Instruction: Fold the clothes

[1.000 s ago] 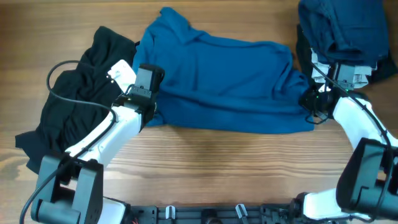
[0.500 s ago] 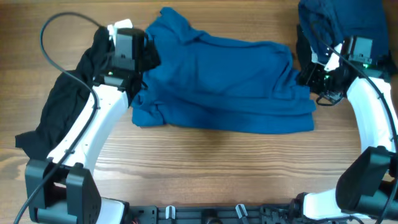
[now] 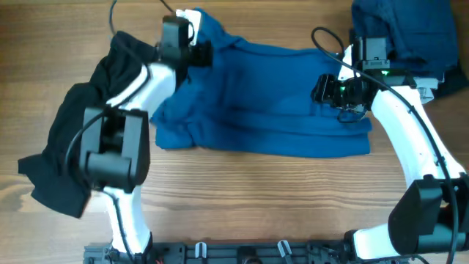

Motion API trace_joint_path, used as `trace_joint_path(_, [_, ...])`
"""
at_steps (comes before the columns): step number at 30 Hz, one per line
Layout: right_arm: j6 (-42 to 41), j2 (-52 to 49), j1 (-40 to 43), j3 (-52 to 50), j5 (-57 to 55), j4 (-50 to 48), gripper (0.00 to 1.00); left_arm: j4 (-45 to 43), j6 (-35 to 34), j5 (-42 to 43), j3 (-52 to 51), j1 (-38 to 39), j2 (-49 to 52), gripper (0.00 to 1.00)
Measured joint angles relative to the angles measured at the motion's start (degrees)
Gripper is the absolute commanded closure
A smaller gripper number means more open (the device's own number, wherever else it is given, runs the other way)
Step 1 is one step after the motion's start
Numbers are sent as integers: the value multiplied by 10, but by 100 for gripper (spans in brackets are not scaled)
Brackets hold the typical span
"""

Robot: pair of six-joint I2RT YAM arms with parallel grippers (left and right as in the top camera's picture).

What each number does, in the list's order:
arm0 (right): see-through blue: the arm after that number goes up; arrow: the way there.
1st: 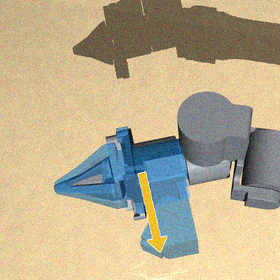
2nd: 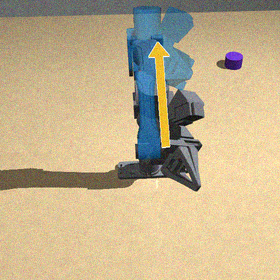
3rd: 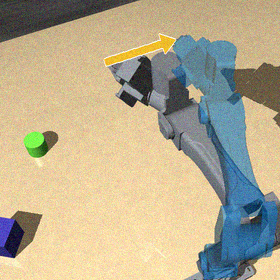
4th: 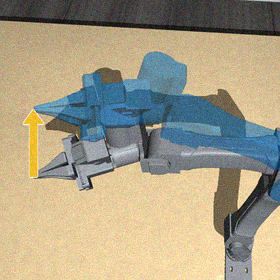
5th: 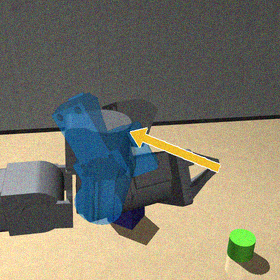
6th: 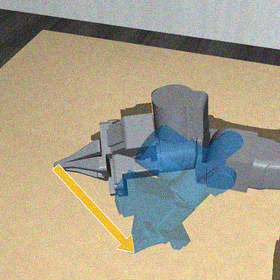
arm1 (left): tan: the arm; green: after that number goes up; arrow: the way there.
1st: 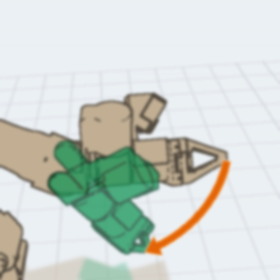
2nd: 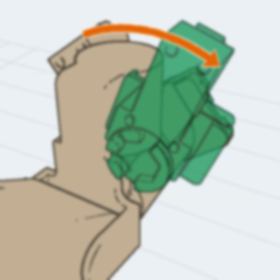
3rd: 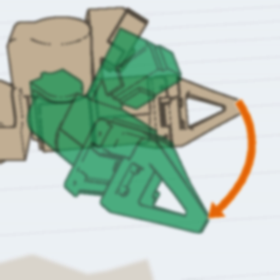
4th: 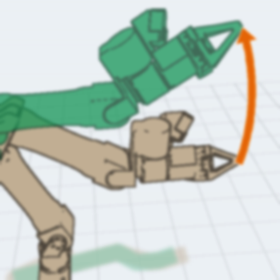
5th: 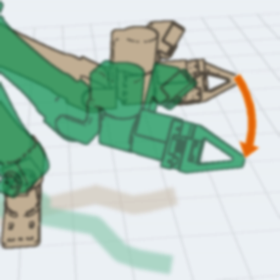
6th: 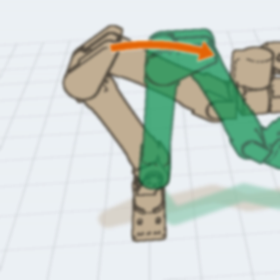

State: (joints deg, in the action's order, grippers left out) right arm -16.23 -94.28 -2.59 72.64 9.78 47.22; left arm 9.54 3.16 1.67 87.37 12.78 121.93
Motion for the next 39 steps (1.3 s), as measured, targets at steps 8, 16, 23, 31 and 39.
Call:
trace_joint_path(8, [-8,0,0,0,-5,10,31,224,-4,15,457,28,148,15])
trace_joint_path(16, [-8,0,0,-4,-7,10,30,129,-60,-5,448,15,292,20])
trace_joint_path(23, [-8,0,0,-13,-19,0,30,79,-96,-25,449,-4,296,21])
trace_joint_path(31, [-8,0,0,-13,-21,1,30,19,-97,-40,449,-9,347,21])
trace_joint_path(39, [-8,0,0,-13,-21,1,30,-7,-100,-38,449,-39,349,28])
